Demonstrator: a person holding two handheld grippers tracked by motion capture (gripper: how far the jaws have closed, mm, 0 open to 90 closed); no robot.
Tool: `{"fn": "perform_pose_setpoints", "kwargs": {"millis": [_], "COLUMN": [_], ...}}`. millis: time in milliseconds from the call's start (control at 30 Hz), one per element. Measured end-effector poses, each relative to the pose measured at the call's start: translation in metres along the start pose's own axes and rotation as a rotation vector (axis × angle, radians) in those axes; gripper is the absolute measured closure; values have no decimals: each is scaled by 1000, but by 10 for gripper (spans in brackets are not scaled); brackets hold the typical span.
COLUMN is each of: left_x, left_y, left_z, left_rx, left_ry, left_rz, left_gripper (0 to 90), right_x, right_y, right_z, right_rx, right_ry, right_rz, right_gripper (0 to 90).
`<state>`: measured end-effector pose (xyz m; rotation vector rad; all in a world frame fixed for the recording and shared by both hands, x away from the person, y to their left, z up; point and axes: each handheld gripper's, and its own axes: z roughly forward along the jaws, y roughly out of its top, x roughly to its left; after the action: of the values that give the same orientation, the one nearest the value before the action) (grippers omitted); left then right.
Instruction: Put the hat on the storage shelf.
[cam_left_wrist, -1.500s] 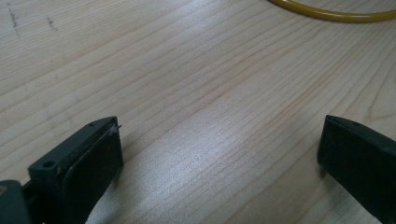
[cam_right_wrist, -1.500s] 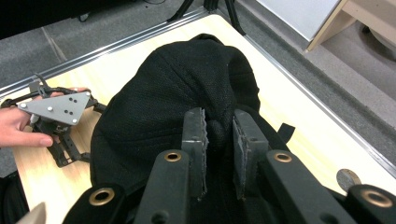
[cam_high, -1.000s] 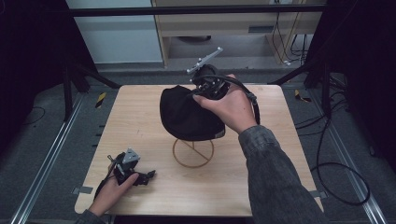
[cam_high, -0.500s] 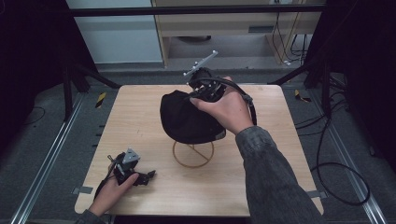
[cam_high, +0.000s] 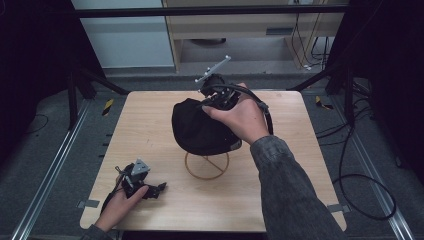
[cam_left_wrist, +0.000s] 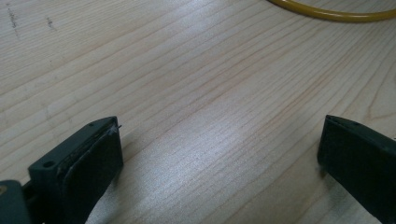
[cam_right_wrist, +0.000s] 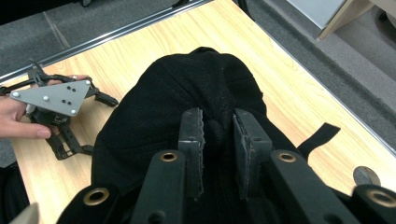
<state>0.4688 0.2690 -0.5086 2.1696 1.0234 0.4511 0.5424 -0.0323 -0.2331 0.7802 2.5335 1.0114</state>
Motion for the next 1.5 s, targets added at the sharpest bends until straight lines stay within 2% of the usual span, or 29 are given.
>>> {"fn": "perform_pose_setpoints", "kwargs": {"millis": [433, 933, 1100, 1500], "left_x": [0, 0, 0, 0], "left_y": [0, 0, 0, 0], "left_z": [0, 0, 0, 0], "left_rx": [0, 0, 0, 0], "left_ry": [-2, -2, -2, -2], "left_rz": [2, 1, 2, 2], "left_gripper": [0, 0, 0, 0], "right_x": [-1, -1, 1, 2], "right_y": [-3, -10, -12, -14], "right_z": [1, 2, 4, -2], "right_rx": [1, 0, 9, -21], "right_ry": [2, 11, 9, 2], "right_rz": [7, 20, 14, 32], "right_gripper": [739, 675, 631, 541]}}
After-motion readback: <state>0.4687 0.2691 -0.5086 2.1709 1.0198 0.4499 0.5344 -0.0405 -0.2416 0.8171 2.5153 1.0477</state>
